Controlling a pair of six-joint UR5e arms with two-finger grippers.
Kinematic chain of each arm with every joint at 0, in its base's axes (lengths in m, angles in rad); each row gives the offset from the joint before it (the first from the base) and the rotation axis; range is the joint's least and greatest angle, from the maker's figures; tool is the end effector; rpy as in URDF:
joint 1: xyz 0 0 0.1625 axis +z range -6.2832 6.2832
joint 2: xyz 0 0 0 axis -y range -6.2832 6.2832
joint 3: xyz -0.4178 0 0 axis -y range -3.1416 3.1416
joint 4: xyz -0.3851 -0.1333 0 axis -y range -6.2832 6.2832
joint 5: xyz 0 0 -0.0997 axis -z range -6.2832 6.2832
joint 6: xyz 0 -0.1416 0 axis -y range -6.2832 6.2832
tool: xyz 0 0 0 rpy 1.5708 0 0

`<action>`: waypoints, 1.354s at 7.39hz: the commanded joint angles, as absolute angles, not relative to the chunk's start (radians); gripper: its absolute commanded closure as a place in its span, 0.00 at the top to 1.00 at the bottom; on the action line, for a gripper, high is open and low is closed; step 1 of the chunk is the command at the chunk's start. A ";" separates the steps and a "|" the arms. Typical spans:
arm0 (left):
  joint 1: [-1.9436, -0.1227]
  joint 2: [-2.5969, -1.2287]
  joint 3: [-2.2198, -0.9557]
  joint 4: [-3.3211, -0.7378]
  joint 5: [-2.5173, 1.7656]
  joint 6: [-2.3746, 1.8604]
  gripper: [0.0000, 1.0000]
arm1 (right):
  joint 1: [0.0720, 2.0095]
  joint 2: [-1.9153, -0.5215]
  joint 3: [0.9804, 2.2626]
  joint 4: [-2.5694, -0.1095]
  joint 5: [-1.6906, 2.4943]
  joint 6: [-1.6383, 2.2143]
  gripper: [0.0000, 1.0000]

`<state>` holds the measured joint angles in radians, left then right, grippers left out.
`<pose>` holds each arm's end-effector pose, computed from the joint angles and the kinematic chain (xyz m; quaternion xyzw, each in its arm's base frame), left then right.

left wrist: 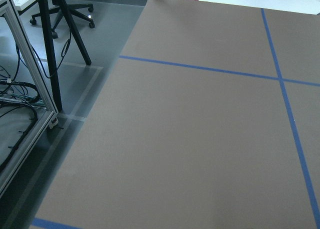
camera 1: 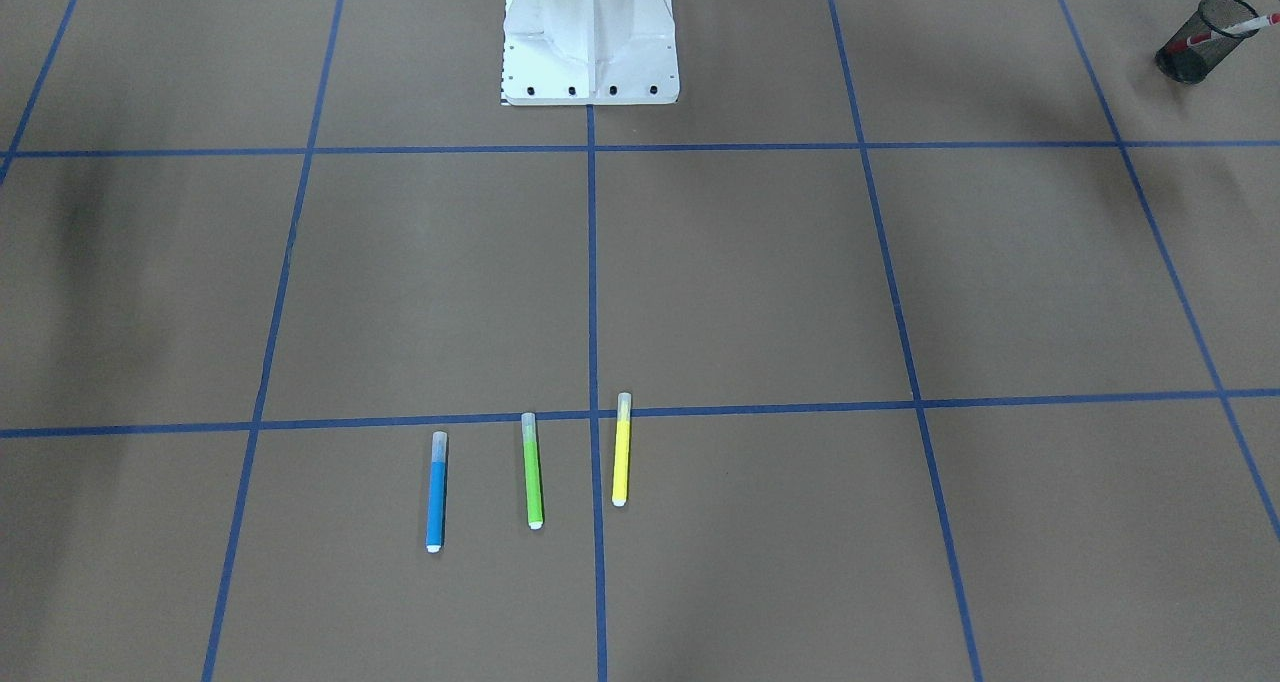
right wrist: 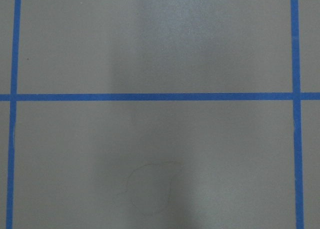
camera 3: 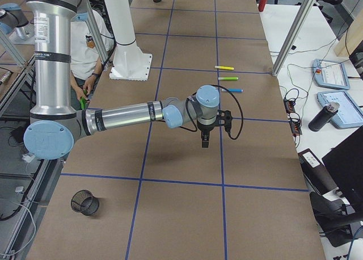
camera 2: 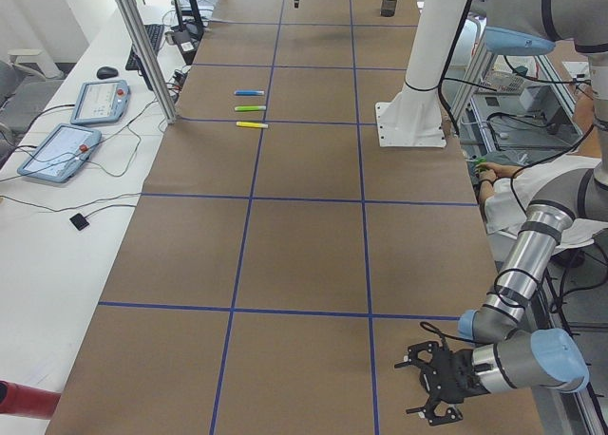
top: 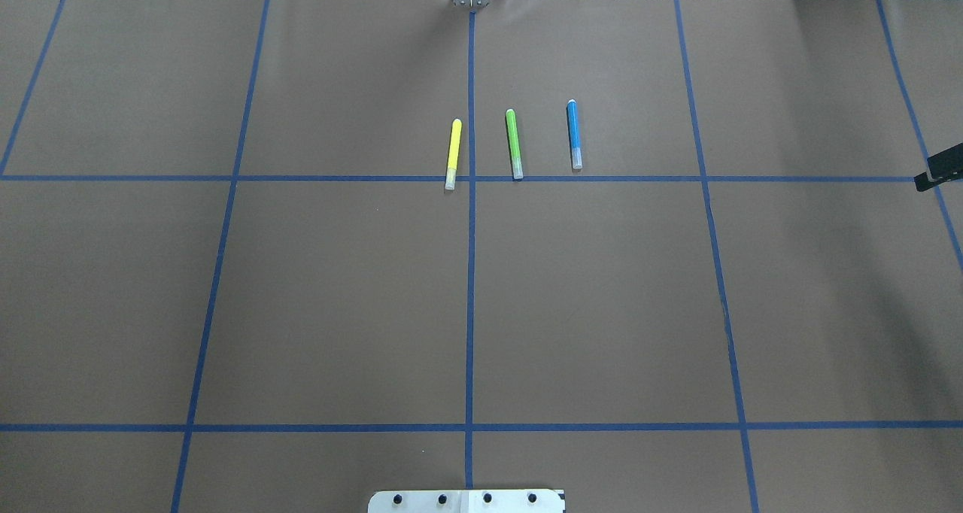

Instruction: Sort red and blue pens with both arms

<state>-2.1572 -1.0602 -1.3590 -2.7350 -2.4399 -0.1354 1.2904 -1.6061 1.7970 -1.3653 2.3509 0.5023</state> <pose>-0.1393 -0.1643 0.8216 0.2856 0.3559 -0.2262 0.8606 -0.1044 -0.4842 0.5613 0.0262 -0.4141 0.0260 0.9095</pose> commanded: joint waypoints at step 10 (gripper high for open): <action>-1.585 -1.654 -1.365 -2.186 -2.577 -0.462 0.90 | 0.868 -0.872 1.314 -1.374 2.108 0.905 1.00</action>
